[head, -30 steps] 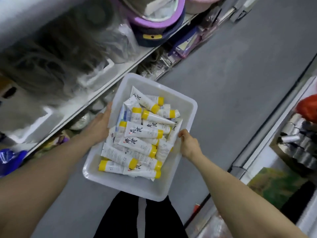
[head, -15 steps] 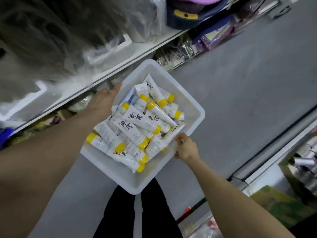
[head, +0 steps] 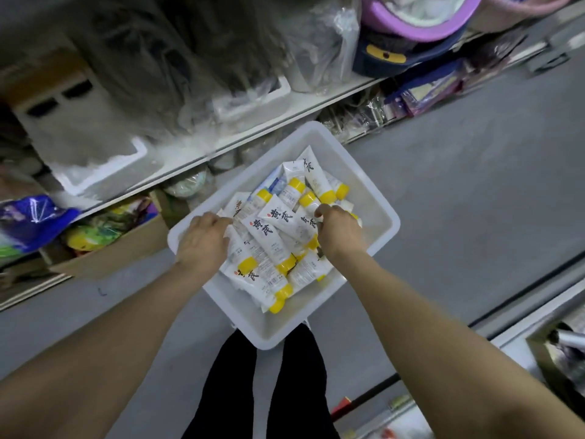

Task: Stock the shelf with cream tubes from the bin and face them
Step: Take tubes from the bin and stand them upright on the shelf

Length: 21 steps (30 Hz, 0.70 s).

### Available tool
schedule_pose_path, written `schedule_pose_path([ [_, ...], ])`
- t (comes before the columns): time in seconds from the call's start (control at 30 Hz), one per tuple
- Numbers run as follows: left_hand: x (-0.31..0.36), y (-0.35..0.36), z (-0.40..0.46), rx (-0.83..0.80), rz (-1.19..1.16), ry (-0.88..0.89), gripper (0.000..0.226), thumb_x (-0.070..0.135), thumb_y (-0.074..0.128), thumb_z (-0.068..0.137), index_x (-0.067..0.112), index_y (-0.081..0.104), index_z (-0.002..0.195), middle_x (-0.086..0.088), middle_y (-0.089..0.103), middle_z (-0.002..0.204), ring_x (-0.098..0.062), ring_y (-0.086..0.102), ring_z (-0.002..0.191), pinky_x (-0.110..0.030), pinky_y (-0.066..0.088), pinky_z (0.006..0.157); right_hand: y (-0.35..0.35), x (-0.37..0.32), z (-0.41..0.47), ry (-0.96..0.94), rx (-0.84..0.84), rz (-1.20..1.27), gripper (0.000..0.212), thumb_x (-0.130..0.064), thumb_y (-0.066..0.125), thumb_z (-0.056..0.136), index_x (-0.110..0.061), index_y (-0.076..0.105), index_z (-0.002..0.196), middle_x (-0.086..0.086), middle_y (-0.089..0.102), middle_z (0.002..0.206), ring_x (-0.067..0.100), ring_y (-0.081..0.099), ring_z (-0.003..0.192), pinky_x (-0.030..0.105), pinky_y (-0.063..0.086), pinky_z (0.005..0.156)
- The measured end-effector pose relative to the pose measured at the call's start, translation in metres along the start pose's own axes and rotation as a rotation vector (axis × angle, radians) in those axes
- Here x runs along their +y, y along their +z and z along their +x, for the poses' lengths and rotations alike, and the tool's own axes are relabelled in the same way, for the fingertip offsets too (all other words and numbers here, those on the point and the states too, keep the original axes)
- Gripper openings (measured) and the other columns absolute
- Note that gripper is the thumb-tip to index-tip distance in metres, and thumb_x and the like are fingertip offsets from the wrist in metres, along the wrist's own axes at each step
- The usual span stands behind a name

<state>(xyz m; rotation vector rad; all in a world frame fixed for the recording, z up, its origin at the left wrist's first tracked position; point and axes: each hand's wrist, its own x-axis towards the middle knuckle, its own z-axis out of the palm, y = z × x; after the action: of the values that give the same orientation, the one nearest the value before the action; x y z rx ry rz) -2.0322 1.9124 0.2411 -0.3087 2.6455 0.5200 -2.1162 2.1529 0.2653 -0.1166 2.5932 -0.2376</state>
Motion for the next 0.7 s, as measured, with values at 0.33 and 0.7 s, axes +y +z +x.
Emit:
schedule_pose_path([
  [0.33, 0.044, 0.058, 0.005, 0.019, -0.003, -0.196, 0.054, 0.050, 0.057, 0.085, 0.004, 0.063, 0.112, -0.019, 0.059, 0.108, -0.035, 0.049, 0.106, -0.038, 0.029, 0.099, 0.053, -0.011, 0.040, -0.196, -0.196, 0.065, 0.059, -0.027, 0.071, 0.082, -0.012, 0.042, 0.131, 0.012, 0.058, 0.120, 0.032, 0.052, 0.112, 0.040, 0.045, 0.087],
  [0.7, 0.103, 0.053, 0.013, -0.082, -0.241, -0.529, 0.059, 0.042, 0.066, 0.078, 0.009, 0.037, 0.118, -0.013, 0.058, 0.114, -0.035, 0.053, 0.106, -0.039, 0.042, 0.080, -0.006, 0.039, 0.038, -0.239, -0.091, -0.026, 0.037, -0.021, 0.056, 0.086, -0.008, 0.042, 0.117, 0.014, 0.063, 0.096, 0.038, 0.061, 0.088, 0.035, 0.041, 0.064],
])
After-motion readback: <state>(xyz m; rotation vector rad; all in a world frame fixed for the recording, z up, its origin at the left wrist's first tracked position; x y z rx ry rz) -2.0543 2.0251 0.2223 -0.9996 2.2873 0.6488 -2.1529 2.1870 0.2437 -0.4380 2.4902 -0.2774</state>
